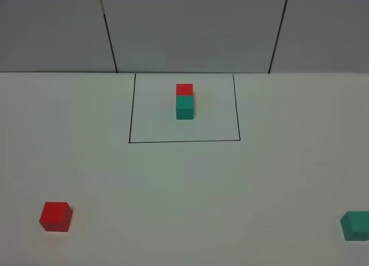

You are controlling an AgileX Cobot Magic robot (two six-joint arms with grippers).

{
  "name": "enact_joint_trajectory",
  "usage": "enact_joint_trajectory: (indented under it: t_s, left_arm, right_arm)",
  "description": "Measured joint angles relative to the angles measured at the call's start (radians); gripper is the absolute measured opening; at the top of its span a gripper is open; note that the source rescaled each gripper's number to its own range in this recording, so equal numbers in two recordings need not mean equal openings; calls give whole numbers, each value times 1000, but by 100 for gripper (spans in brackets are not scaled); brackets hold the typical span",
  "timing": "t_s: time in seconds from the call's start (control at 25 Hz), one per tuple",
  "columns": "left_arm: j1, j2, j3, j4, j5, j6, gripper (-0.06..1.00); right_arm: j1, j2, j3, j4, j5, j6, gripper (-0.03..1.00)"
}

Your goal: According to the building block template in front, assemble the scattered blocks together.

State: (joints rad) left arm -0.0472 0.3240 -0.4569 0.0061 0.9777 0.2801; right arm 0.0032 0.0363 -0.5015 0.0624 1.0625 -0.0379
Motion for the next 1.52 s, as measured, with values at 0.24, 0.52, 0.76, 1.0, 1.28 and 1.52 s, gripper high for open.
enact_joint_trajectory:
  t_s: [0.24,0.52,0.76,1.0,1.28,1.52]
  left_arm:
    - [-3,210,0,74,-143,62,90]
    - [-6,475,-2,187,-315,75,90]
    - [-6,633,-89,206,-338,93,90]
    - [-6,750,-174,207,-312,157,90]
    - [-80,851,-185,208,-288,315,90]
    - [-182,918,-187,210,-221,396,90]
  right_arm:
    - [0,0,0,0,0,0,57]
    - [0,0,0,0,0,0,57]
    - [0,0,0,0,0,0,57]
    - [0,0,0,0,0,0,57]
    - [0,0,0,0,0,0,57]
    - [0,0,0,0,0,0,57]
